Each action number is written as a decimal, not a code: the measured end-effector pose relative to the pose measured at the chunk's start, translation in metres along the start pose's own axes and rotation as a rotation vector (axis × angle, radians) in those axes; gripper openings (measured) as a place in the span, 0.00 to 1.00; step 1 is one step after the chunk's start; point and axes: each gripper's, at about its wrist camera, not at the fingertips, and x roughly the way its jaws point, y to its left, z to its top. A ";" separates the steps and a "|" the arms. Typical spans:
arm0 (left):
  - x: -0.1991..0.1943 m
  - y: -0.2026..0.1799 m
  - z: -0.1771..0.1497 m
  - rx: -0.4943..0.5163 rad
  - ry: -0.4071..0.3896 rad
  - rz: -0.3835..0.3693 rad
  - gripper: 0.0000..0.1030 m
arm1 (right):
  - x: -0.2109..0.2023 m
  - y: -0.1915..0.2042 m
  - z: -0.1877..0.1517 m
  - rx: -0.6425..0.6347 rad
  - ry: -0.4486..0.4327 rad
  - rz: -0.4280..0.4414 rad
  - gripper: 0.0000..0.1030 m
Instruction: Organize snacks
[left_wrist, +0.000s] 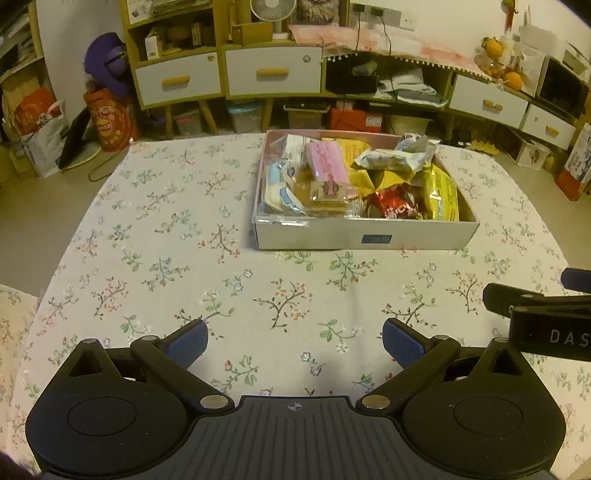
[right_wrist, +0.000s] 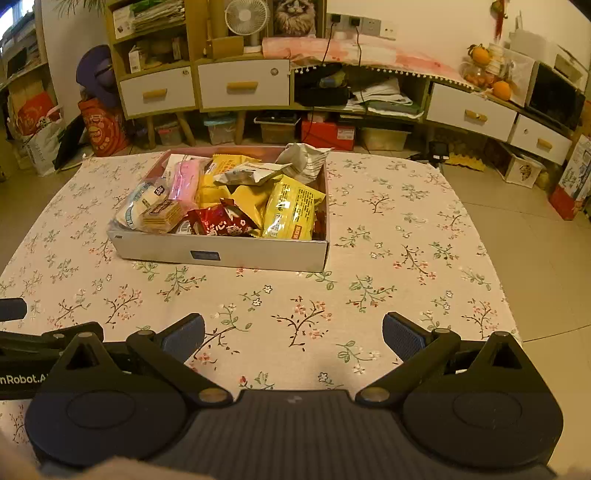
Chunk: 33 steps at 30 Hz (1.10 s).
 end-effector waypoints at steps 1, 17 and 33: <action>0.000 0.000 0.000 0.000 -0.003 0.001 0.98 | 0.000 0.000 0.000 0.001 0.001 0.000 1.00; -0.002 -0.003 -0.001 0.006 -0.003 -0.010 0.98 | 0.000 0.004 -0.003 -0.016 0.004 -0.005 1.00; -0.004 -0.005 -0.001 0.005 -0.001 -0.018 0.98 | 0.000 0.003 -0.001 -0.004 0.002 -0.012 1.00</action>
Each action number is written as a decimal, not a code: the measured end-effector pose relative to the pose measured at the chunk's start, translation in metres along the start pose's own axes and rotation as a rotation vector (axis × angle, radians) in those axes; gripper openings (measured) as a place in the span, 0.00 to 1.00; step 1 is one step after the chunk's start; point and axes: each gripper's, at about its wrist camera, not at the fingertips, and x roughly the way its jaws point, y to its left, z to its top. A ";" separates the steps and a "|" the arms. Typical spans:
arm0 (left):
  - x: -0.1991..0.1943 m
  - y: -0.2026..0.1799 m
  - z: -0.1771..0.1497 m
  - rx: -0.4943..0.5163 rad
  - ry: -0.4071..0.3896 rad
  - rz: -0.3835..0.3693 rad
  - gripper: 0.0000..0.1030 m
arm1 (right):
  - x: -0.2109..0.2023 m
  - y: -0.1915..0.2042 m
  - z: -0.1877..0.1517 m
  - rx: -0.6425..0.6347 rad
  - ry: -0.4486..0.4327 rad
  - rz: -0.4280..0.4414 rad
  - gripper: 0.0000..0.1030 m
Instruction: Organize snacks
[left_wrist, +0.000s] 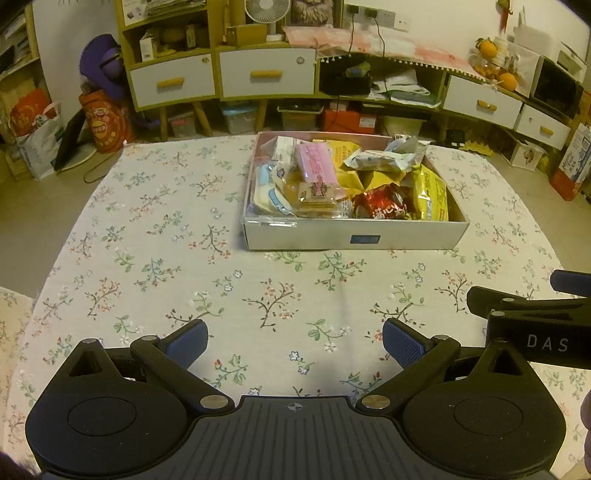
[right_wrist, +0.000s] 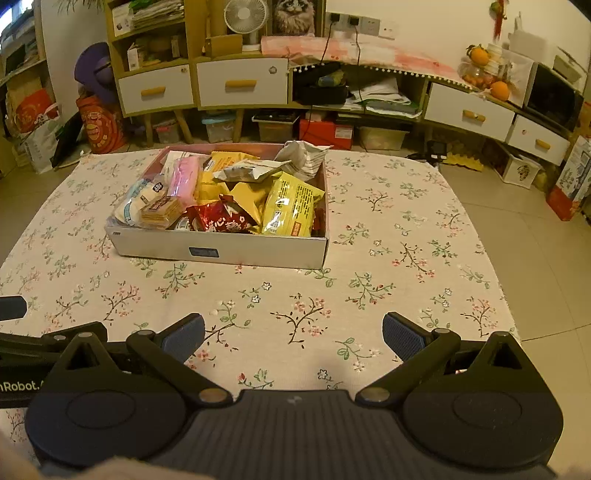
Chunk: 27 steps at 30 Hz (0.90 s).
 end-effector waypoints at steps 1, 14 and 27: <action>0.000 0.000 0.000 -0.001 -0.001 0.000 0.98 | 0.000 0.000 0.000 0.001 0.000 0.000 1.00; -0.001 0.000 0.000 0.001 0.002 -0.001 0.98 | 0.000 -0.001 0.001 0.007 0.001 0.000 1.00; -0.001 0.000 0.001 0.001 0.001 -0.001 0.98 | 0.000 -0.001 0.001 0.009 0.000 0.001 1.00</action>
